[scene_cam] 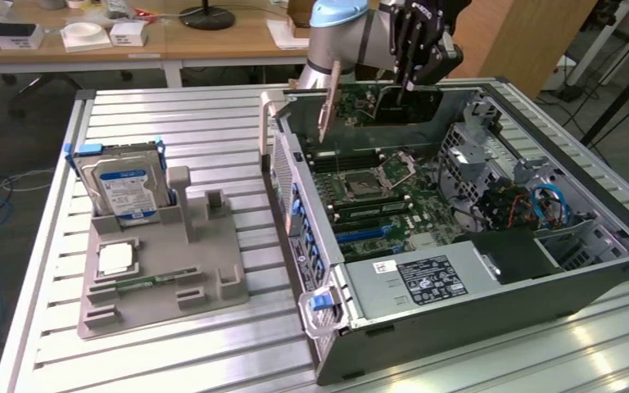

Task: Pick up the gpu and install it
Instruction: 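Insert the gpu into the slot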

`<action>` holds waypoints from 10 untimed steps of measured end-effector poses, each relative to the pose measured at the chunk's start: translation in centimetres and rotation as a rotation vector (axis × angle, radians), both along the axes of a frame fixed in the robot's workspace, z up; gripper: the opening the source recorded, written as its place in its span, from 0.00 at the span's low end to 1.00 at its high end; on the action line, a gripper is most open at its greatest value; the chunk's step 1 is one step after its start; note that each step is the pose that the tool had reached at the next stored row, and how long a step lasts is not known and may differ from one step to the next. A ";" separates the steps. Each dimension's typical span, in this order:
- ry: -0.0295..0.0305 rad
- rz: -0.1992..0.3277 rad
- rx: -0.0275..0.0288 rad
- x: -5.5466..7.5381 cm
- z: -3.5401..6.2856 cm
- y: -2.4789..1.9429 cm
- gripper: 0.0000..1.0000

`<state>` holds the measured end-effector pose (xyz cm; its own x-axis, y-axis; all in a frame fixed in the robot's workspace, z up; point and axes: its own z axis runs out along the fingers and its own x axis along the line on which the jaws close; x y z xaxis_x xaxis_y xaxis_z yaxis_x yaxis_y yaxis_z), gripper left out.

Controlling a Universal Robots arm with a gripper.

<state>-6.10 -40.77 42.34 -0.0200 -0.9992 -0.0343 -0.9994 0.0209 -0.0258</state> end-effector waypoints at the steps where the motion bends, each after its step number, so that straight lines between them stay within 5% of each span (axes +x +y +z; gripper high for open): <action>1: -0.0028 -0.001 0.0003 0.0 -0.07 0.00 0.26; 4: -0.0088 -0.007 0.0013 0.2 -0.34 0.00 0.26; 10: -0.0094 -0.008 0.0012 0.2 -0.60 0.00 0.26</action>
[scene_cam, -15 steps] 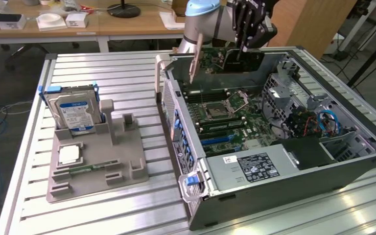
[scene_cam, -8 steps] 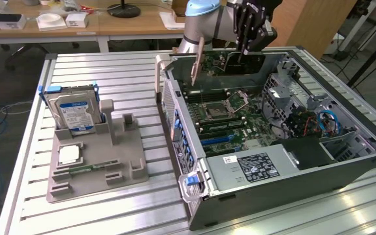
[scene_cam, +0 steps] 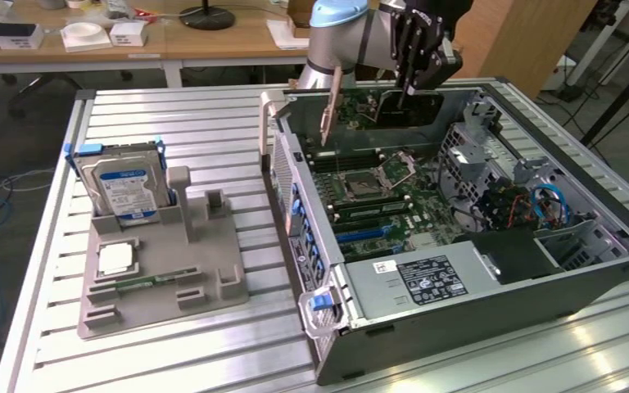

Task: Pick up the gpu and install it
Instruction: 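Insert the gpu into the slot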

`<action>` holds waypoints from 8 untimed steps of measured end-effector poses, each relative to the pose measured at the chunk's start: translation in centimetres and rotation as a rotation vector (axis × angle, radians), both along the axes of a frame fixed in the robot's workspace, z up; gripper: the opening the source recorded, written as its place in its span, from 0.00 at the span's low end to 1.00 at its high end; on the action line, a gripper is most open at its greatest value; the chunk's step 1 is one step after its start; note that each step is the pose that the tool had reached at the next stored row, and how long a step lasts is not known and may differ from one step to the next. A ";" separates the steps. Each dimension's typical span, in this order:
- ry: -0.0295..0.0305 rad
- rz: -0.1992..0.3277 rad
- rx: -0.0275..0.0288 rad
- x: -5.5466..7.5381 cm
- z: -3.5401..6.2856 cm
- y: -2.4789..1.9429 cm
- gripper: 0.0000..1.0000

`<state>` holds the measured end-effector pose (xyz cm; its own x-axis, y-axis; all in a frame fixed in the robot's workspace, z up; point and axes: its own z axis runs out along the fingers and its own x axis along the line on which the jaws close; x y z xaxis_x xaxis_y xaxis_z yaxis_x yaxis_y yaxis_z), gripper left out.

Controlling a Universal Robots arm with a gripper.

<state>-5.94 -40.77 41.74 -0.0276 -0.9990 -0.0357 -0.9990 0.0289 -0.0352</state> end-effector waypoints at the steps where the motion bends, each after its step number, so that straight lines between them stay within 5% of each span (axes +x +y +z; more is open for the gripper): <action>1: 0.0000 0.000 0.0000 0.0 0.00 0.00 0.26; 8: -0.0001 0.000 0.0001 0.0 -0.36 0.00 0.26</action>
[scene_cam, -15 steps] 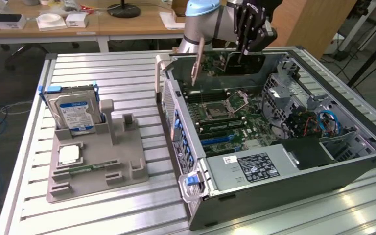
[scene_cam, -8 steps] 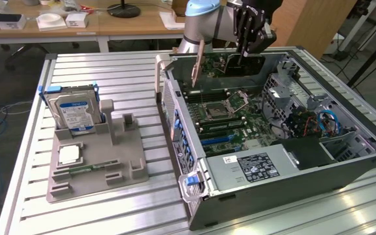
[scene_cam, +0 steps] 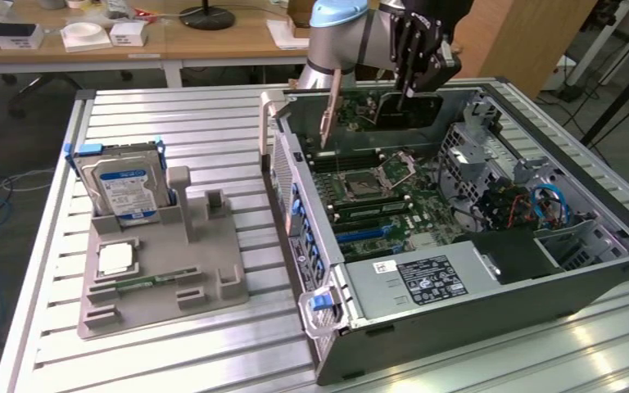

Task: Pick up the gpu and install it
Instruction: 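Insert the gpu into the slot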

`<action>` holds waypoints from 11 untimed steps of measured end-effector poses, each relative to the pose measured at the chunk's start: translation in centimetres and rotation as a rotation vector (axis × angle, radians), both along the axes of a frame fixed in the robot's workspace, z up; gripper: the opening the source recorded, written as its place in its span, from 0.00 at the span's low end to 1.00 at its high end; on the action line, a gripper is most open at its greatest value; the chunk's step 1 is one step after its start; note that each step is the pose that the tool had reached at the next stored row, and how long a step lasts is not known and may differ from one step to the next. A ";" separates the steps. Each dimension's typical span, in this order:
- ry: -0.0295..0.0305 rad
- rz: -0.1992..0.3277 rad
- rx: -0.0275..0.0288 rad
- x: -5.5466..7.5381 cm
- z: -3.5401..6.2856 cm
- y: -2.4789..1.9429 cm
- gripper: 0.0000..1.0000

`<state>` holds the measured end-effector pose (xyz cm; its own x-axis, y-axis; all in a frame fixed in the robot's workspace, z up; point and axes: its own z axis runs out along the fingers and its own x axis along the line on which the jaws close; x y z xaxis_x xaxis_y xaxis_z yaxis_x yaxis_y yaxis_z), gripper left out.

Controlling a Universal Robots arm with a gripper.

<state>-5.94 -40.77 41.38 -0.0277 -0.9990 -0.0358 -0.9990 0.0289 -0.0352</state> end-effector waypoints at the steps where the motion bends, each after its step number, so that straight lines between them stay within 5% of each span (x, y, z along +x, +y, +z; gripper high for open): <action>1: 0.0000 0.000 0.0000 0.0 -0.09 0.00 0.26; 11: 0.0000 0.000 0.0000 0.0 -0.81 0.00 0.26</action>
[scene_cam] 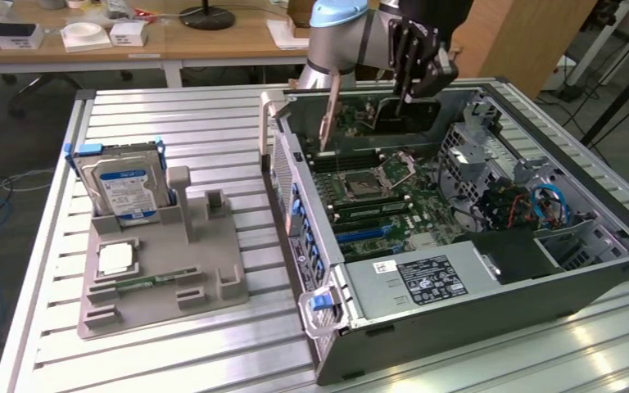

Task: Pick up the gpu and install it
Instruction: 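Insert the gpu into the slot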

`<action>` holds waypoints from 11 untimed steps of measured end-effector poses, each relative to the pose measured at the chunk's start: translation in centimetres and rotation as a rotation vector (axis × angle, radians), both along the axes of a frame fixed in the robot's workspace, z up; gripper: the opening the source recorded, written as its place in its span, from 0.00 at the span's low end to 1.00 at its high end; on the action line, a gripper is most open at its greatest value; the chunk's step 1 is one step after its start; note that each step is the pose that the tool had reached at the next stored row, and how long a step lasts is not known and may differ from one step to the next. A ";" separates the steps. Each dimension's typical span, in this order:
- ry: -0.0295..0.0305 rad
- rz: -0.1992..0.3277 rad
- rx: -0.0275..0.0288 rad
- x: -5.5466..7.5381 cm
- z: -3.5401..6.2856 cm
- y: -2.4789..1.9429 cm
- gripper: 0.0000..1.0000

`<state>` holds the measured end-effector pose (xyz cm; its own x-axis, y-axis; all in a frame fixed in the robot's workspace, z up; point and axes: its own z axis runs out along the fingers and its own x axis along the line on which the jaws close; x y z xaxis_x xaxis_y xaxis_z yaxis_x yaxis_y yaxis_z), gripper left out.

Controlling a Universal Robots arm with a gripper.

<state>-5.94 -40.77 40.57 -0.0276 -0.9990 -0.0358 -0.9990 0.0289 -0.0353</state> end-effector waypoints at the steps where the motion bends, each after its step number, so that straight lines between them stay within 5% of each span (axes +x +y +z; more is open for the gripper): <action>1: 0.0000 0.000 0.0000 0.0 -0.06 0.00 0.26; 11: 0.0000 0.000 0.0000 0.0 -0.78 0.00 0.26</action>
<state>-5.94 -40.77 39.80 -0.0277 -0.9990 -0.0358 -0.9990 0.0289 -0.0352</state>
